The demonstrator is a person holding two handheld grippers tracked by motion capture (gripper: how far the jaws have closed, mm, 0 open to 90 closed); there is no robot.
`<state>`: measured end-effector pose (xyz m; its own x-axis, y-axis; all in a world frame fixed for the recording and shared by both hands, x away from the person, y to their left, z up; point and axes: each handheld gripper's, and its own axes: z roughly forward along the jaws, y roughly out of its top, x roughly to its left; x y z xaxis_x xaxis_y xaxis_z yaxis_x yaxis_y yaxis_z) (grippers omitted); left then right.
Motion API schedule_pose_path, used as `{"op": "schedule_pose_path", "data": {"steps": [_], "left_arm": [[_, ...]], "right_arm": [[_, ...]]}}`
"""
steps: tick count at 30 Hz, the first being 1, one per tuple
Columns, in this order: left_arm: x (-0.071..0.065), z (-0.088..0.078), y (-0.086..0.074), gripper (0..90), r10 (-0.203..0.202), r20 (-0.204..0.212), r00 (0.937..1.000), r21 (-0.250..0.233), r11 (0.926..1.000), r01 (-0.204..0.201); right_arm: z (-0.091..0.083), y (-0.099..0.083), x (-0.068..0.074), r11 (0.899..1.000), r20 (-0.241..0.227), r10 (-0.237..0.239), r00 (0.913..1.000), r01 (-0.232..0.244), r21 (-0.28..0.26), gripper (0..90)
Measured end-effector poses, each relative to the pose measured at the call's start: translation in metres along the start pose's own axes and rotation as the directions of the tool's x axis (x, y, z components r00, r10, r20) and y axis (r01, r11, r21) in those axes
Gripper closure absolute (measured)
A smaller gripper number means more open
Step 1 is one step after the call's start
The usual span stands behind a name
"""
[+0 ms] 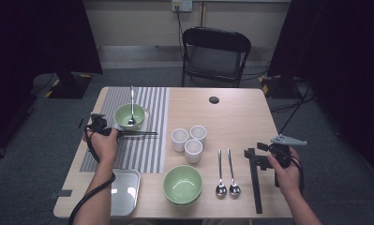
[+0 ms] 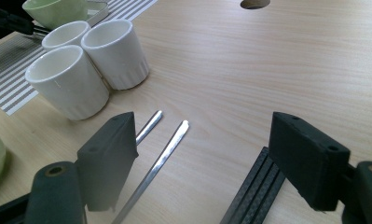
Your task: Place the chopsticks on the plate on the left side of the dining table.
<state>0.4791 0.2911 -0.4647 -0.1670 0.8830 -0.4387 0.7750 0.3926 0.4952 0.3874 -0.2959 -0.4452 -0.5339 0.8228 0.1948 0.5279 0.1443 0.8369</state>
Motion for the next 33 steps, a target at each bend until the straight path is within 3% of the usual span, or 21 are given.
{"op": "schedule_pose_path", "data": {"steps": [6,8,10,16,20,23,26,27,33], "left_arm": [[0.0,0.0,0.0,84.8,-0.009,-0.001,1.0,0.0,1.0,0.009],[0.003,-0.001,0.0,84.7,0.012,0.015,0.9998,0.016,0.9998,-0.012],[0.002,0.0,0.0,84.3,-0.008,0.016,0.9998,0.002,1.0,0.008],[0.0,-0.001,-0.001,83.5,0.0,0.016,0.9999,-0.004,1.0,0.0],[-0.001,-0.006,-0.004,80.9,0.007,0.042,0.9991,0.014,0.9999,-0.008],[-0.006,-0.007,-0.009,77.7,0.028,0.038,0.9989,0.028,0.9992,-0.029],[-0.011,-0.009,-0.014,76.0,0.067,0.057,0.9961,0.056,0.9959,-0.07],[-0.015,-0.01,-0.015,75.9,0.063,0.064,0.996,0.047,0.9967,-0.066],[-0.04,-0.014,-0.019,74.0,0.158,0.085,0.9838,0.073,0.9838,-0.164]], "right_arm": [[0.0,0.0,0.0,1.0,0.001,-0.002,1.0,0.002,0.003,22.8],[0.0,0.0,0.0,1.0,0.0,-0.001,1.0,0.001,0.002,22.8],[0.0,0.0,0.0,1.0,0.0,-0.002,1.0,0.002,0.002,22.8],[0.001,-0.001,0.001,1.0,0.0,-0.001,1.0,0.001,0.007,22.9],[0.001,-0.001,0.001,1.0,0.001,-0.004,1.0,0.004,0.009,22.8],[0.001,-0.001,0.001,1.0,0.002,-0.004,1.0,0.004,0.009,22.8],[0.001,-0.001,0.001,1.0,0.001,-0.005,1.0,0.005,0.008,22.8],[0.0,-0.001,0.001,1.0,0.002,-0.005,1.0,0.005,0.009,22.8],[-0.001,0.0,0.002,1.0,0.0,-0.004,1.0,0.004,0.001,22.8]]}}
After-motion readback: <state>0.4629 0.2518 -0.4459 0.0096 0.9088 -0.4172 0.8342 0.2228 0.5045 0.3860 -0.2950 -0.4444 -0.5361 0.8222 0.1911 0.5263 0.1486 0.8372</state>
